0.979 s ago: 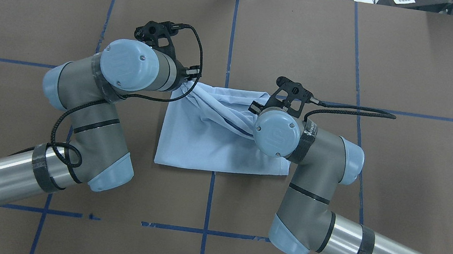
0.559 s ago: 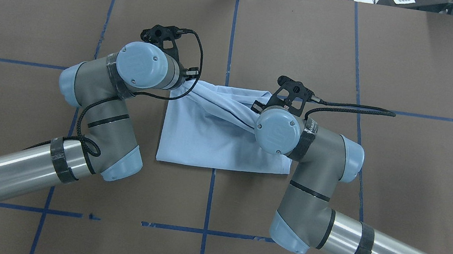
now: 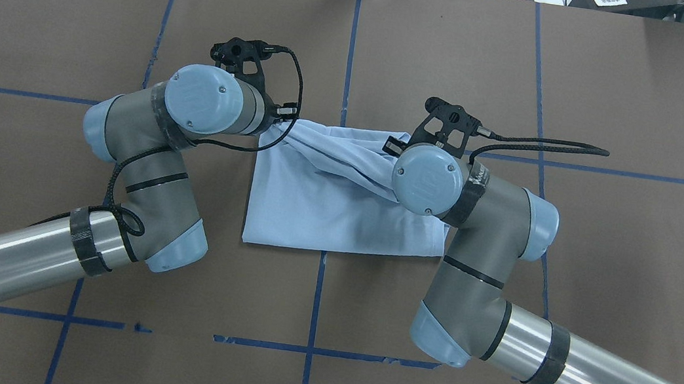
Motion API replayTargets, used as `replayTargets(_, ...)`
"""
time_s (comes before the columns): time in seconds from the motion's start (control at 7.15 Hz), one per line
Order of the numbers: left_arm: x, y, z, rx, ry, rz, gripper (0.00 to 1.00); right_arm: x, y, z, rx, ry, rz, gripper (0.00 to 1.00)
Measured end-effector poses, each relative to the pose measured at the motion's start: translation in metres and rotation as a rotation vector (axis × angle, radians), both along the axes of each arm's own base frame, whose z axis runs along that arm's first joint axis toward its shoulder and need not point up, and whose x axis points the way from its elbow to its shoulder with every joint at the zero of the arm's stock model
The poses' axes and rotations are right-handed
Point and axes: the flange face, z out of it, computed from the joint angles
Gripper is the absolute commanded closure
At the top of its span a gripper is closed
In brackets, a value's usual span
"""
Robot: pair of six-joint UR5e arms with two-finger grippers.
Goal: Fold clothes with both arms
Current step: 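Release and move the right gripper over the folded shirt's middle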
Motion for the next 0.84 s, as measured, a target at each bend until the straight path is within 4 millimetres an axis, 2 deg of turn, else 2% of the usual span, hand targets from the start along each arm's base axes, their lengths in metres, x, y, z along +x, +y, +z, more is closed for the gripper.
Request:
replayTargets(0.14, -0.015, 0.007, -0.002, 0.016, 0.025, 0.045, 0.0, -0.005, 0.003, -0.021, 0.011, -0.024, -0.034, 0.0)
replayTargets(0.28, -0.025, 0.013, -0.003, 0.024, 0.04, 0.068, 0.0, -0.018, 0.016, -0.031, 0.026, -0.026, -0.063, 0.0)
replayTargets(0.56, -0.03, 0.016, -0.003, 0.027, 0.048, 0.077, 0.0, -0.053, 0.046, -0.025, 0.099, 0.053, -0.096, 0.0)
replayTargets(0.84, -0.031, 0.016, -0.003, 0.025, 0.05, 0.076, 0.0, -0.081, 0.06, -0.02, 0.145, 0.118, -0.096, 0.0)
